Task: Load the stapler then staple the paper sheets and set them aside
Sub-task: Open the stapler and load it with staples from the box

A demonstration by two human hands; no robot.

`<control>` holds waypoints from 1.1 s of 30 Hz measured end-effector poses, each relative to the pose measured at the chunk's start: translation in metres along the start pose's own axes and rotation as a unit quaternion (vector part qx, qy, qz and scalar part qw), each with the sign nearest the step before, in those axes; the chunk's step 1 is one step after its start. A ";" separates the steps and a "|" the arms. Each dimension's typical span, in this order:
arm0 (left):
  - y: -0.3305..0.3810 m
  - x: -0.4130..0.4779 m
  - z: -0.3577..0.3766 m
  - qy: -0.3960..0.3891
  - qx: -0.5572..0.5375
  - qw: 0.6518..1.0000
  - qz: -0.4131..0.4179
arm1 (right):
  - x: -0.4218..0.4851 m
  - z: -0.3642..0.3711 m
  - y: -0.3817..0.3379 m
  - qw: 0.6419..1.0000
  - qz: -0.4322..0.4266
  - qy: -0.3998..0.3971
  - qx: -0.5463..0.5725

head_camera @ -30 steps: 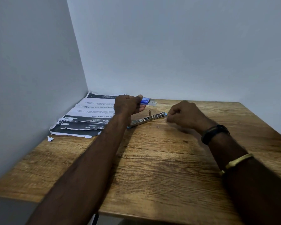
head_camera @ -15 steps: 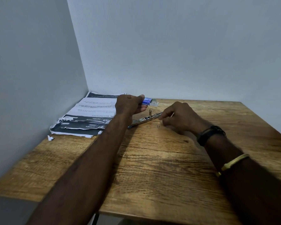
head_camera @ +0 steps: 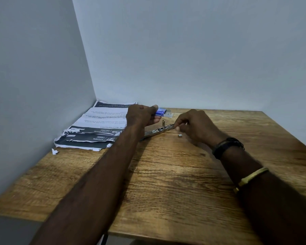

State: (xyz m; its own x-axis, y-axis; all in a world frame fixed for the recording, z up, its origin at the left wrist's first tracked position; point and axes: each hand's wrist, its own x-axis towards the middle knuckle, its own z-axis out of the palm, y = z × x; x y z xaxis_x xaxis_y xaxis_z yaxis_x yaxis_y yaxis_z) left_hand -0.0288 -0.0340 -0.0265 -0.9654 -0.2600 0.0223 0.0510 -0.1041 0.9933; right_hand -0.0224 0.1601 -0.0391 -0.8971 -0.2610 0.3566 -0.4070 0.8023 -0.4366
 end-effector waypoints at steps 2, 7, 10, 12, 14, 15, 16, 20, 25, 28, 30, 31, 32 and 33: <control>0.000 -0.002 0.001 -0.007 0.004 1.000 -0.003 | 0.002 -0.008 0.001 0.997 0.010 0.075 0.024; 0.001 -0.008 0.010 -0.046 0.022 0.998 -0.027 | 0.003 -0.018 -0.008 0.984 -0.010 0.148 0.098; 0.001 -0.011 0.012 -0.067 0.035 0.997 -0.028 | 0.002 -0.017 -0.011 0.988 -0.014 0.117 0.096; 0.001 -0.012 0.013 -0.072 0.042 0.996 -0.027 | 0.002 -0.015 -0.010 0.991 -0.012 0.098 0.086; 0.002 -0.013 0.013 -0.072 0.043 0.996 -0.030 | 0.002 -0.014 -0.009 0.992 -0.005 0.089 0.089; 0.002 -0.014 0.013 -0.072 0.041 0.996 -0.033 | 0.002 -0.015 -0.009 0.992 -0.001 0.088 0.092; 0.003 -0.014 0.013 -0.074 0.038 0.996 -0.036 | 0.002 -0.015 -0.009 0.992 0.005 0.088 0.095; 0.002 -0.015 0.014 -0.078 0.036 0.995 -0.044 | 0.001 -0.014 -0.009 0.989 0.020 0.084 0.124; 0.001 -0.011 0.014 -0.079 0.032 0.995 -0.049 | 0.002 -0.014 -0.008 0.985 0.025 0.079 0.153; 0.000 -0.010 0.013 -0.075 0.031 0.995 -0.050 | 0.001 -0.013 -0.006 0.980 0.031 0.081 0.178; 0.000 -0.008 0.013 -0.071 0.026 0.996 -0.055 | 0.001 -0.014 -0.004 0.975 0.039 0.080 0.204; 0.000 -0.007 0.012 -0.068 0.023 0.996 -0.056 | 0.002 -0.015 -0.003 0.969 0.049 0.074 0.229; 0.000 -0.006 0.012 -0.064 0.021 0.996 -0.056 | 0.002 -0.016 -0.001 0.960 0.063 0.065 0.265; 0.000 -0.006 0.012 -0.060 0.018 0.996 -0.058 | 0.002 -0.017 -0.001 0.947 0.078 0.053 0.307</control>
State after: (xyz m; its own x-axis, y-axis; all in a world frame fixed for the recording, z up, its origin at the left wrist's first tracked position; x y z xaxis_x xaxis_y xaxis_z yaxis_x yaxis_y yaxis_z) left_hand -0.0264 -0.0214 -0.0251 -0.9880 -0.1318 -0.0807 -0.0688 -0.0924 0.9933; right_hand -0.0212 0.1682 -0.0238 -0.9454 -0.0843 0.3149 -0.3238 0.3540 -0.8774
